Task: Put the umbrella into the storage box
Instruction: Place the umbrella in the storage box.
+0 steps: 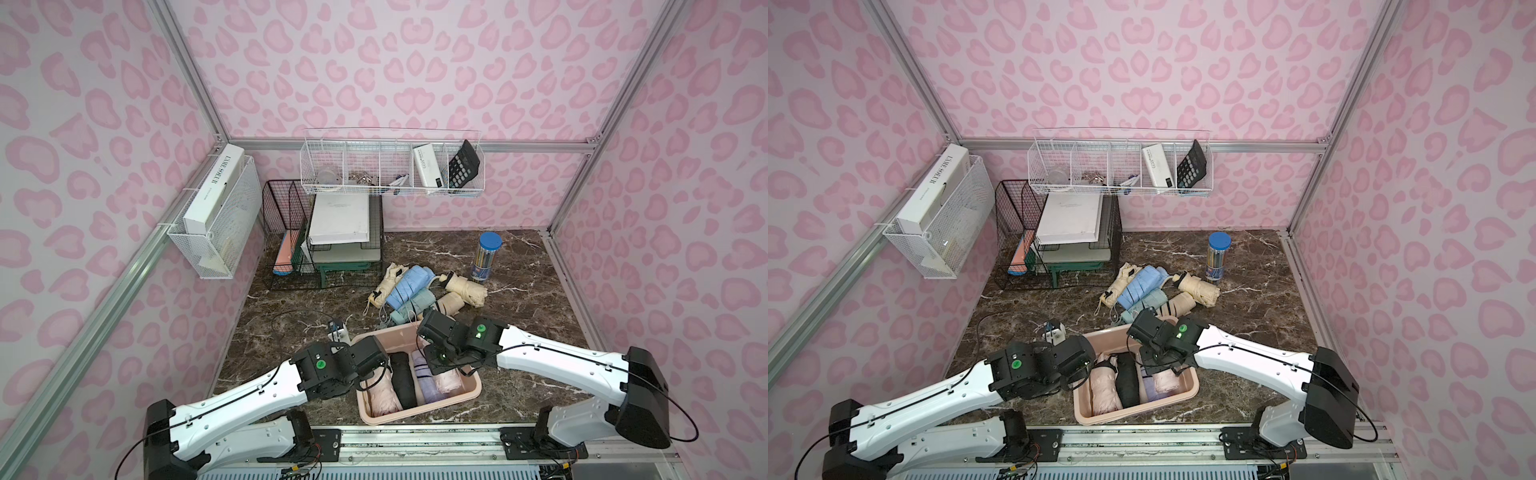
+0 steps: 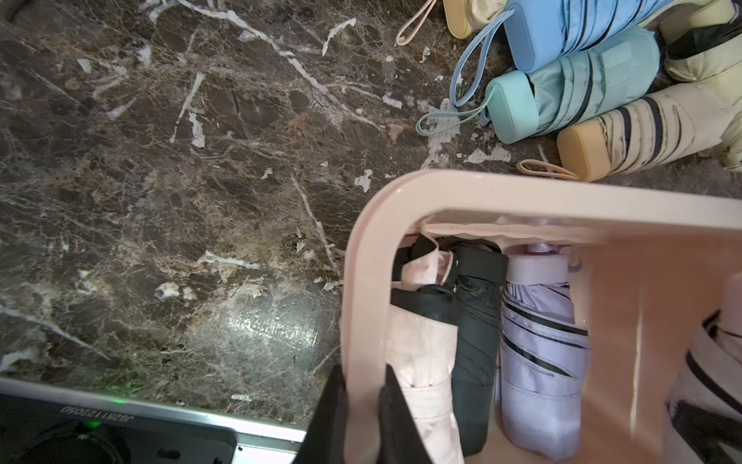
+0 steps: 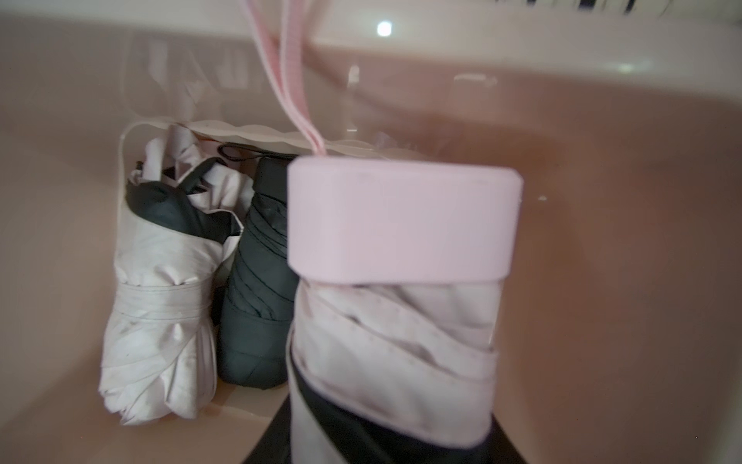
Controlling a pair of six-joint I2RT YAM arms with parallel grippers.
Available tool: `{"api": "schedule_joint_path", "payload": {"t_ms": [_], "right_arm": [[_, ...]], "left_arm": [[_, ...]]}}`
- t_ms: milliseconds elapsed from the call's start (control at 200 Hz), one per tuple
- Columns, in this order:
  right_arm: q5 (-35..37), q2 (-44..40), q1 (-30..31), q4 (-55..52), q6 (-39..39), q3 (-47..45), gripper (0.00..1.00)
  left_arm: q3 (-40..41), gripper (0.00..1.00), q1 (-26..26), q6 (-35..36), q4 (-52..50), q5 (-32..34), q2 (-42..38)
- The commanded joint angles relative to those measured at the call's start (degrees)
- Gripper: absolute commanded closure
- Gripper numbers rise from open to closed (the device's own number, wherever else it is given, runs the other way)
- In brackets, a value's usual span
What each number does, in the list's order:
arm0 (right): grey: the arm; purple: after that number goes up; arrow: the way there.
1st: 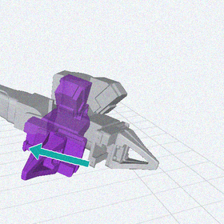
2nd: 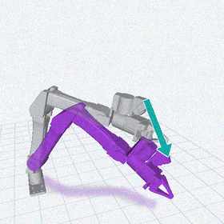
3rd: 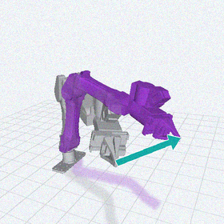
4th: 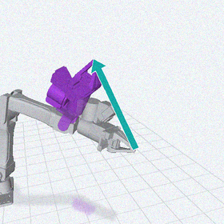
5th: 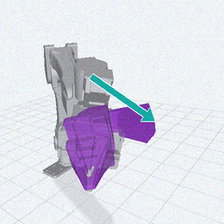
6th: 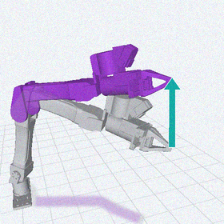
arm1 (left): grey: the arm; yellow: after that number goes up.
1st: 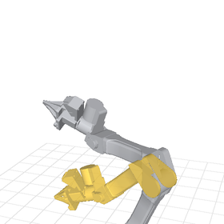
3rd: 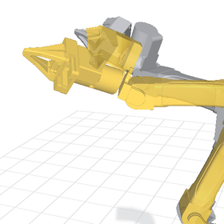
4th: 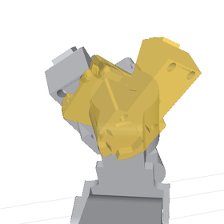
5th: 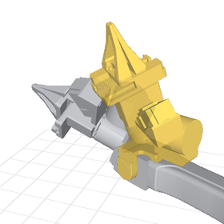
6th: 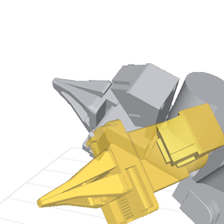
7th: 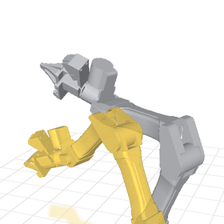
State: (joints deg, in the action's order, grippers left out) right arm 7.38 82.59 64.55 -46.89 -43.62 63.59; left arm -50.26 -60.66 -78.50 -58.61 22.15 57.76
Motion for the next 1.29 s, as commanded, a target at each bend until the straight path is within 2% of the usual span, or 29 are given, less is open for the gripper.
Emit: {"api": "schedule_joint_path", "payload": {"t_ms": [0,195,355,585,720,825,945,1100,1290], "right_arm": [[4.2,0.8,0.5,2.2,-1.9,-1.4,0.87],[6.9,3.0,1.4,3.9,-3.2,-3.2,0.85],[8.6,5.0,1.7,5.3,-4.0,-4.4,0.78],[12.5,5.8,2.3,3.6,-3.6,-3.2,0.41],[13.7,3.4,2.9,2.8,-2.6,-1.5,0.34],[13.4,1.6,3.6,2.8,-1.5,-0.4,0.35],[10.7,0.6,4.7,4.2,-1.4,-1.0,0.48],[7.3,1.0,4.9,8.4,-3.1,-6.3,0.63],[9.6,3.6,4.8,9.1,-5.2,-9.1,0.68]], "left_arm": [[0.0,0.97,0.1,-2.0,1.3,2.2,-0.1],[-0.1,0.97,-0.1,-2.7,1.3,1.9,0.3],[-0.3,0.97,-0.1,-2.8,1.2,2.0,0.6],[-0.4,0.97,-0.1,-2.4,0.6,2.1,0.7],[-0.3,0.97,0.0,-2.3,0.0,2.0,0.5],[-0.2,0.97,-0.1,-2.2,0.1,2.0,0.3],[-0.3,0.97,-0.1,-2.1,0.0,2.3,0.2],[-0.3,0.97,-0.1,-2.0,-0.3,2.8,0.0],[-0.3,0.97,-0.1,-2.0,-1.4,3.2,-0.3]]}}
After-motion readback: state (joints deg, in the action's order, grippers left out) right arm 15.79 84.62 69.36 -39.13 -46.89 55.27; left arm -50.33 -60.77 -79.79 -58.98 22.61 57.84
